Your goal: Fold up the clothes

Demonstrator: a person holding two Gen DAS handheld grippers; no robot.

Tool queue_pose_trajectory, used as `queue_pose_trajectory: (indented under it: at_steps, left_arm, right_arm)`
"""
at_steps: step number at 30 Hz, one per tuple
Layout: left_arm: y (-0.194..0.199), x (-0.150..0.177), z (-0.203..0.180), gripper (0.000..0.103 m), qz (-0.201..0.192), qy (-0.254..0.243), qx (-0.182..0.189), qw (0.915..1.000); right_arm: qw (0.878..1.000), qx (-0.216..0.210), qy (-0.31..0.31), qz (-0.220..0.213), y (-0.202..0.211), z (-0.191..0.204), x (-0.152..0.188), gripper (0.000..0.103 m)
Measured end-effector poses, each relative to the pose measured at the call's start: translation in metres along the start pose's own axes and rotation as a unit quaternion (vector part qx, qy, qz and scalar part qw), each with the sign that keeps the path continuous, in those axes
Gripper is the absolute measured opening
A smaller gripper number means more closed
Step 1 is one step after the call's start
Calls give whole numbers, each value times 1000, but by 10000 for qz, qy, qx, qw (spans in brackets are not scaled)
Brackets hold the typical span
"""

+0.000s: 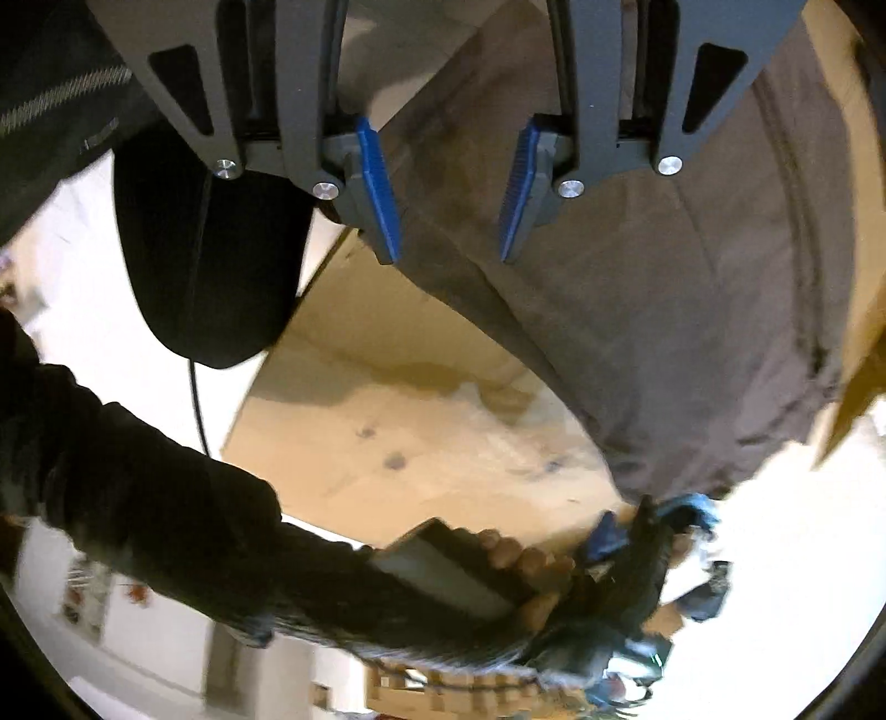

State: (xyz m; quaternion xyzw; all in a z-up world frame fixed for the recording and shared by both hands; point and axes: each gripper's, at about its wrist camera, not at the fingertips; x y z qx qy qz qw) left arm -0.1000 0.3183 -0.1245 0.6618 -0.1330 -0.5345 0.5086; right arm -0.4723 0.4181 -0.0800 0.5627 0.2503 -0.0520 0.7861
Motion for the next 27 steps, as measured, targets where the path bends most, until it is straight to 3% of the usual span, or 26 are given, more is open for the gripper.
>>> queue_pose_trajectory:
  at_steps: [5, 10, 12, 14, 16, 21, 27]
  left_arm:
    - [-4, 0, -21, 44, 196, -11, -523, 9984]
    - [-6, 5, -39, 47, 422, -49, -964, 9944]
    - [-11, 3, -32, 39, 441, 112, -689, 9966]
    - [-10, 3, -26, 16, 474, 423, -219, 9977]
    - [-8, 4, -19, 6, 513, 594, -105, 9969]
    - [-5, 9, -1, 6, 506, 1049, 289, 9928]
    - [-2, 13, 7, 6, 374, 1275, 444, 9901]
  right_arm:
    - [9995, -145, -183, 232, -16, -16, -10, 37]
    - [9993, -128, 129, 340, -20, -9, -1, 38]
    - [9989, -97, 242, 380, -17, -9, 2, 38]
    - [9988, -106, 248, 398, -16, -9, 1, 38]
    - [9988, -182, 192, 416, -13, -12, -1, 38]
    - [9983, -334, 72, 468, -8, -25, -6, 40]
    - [9968, -538, -59, 584, -9, -33, -8, 42]
Point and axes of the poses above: each gripper's, at about its wrist camera, not at the fingertips, and y roughly against the way its jaws point, z to its left, x to its underside, and after that the axes turned 5 degrees about -y, right-handed
